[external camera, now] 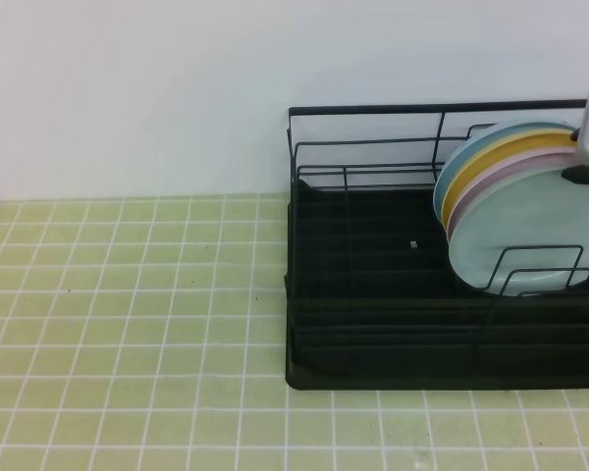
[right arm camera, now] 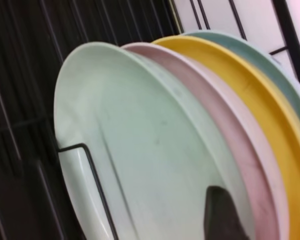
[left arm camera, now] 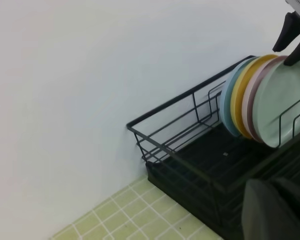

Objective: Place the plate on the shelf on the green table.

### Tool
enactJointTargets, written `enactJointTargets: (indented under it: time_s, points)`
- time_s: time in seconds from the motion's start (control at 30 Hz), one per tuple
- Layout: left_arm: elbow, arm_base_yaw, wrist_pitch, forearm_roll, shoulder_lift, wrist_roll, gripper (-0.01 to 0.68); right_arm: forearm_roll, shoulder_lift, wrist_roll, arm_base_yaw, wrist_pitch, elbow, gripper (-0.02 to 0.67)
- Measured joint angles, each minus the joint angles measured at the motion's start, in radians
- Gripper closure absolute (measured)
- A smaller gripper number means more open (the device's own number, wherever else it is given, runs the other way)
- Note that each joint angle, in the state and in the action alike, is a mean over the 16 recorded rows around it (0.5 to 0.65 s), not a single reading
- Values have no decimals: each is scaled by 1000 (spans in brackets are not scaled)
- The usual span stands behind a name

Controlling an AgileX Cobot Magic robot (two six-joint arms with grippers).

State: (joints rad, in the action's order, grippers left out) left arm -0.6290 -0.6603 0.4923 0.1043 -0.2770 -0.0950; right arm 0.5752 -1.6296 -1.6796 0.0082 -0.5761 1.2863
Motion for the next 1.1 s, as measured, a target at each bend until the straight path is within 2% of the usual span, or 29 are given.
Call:
enactJointTargets:
  time_s: [0.47, 0.73, 1.1]
  points:
    - [0, 0, 10, 13, 0, 3, 675, -28, -12, 46, 0, 4, 0, 143]
    - [0, 0, 28, 16, 0, 3, 675, -69, -20, 114, 0, -25, 0, 121]
    - [0, 0, 66, 40, 0, 4, 675, -113, 23, 226, 0, -57, 0, 125]
